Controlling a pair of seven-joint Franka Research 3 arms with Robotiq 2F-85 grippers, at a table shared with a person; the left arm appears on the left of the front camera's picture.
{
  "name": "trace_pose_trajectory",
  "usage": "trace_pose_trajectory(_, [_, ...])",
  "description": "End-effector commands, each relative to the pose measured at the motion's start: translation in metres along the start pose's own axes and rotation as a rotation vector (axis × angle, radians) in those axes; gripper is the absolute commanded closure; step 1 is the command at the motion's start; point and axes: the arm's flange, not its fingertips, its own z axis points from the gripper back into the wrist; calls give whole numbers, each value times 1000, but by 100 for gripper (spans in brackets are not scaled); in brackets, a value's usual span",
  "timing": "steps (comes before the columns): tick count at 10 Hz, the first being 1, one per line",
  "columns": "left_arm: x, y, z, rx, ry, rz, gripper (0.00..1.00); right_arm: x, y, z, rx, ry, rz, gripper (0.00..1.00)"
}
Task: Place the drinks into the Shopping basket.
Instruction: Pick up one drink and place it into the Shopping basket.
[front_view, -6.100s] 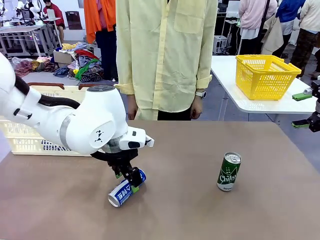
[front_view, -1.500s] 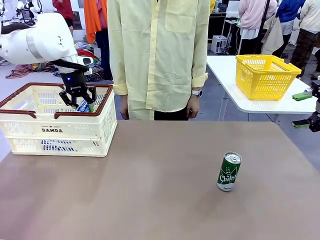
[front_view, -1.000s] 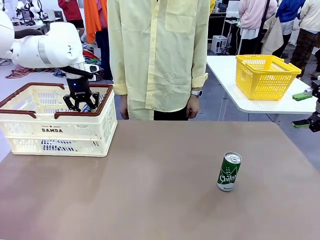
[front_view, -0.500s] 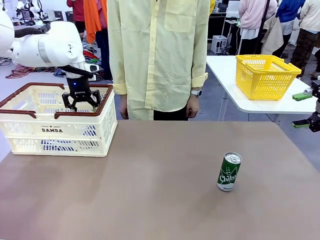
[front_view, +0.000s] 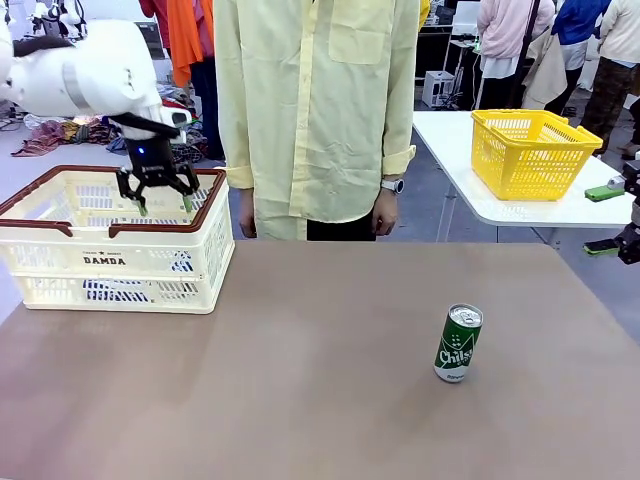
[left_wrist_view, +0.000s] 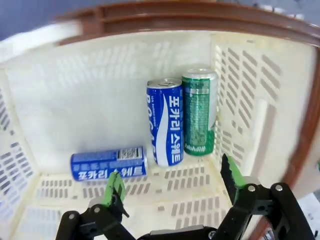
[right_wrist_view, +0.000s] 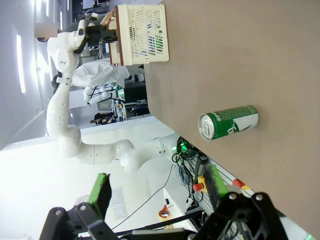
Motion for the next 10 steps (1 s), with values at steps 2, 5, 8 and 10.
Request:
trace_pose_trajectory(2, [-31,46,109,-238,79,-96,0,-1,2,2,-8,11,8,0])
trace_pose_trajectory(5, [-114,106,141,-576,75,-356,0,-1,2,2,-8,11,8,0])
trace_pose_trajectory(8, [-218,195,86,-937,-132,-145,0,-1,2,2,-8,11,8,0])
trace_pose_trajectory(10, [-271,228,35,-1117,-232,-64,0,-1,2,2,-8,11,8,0])
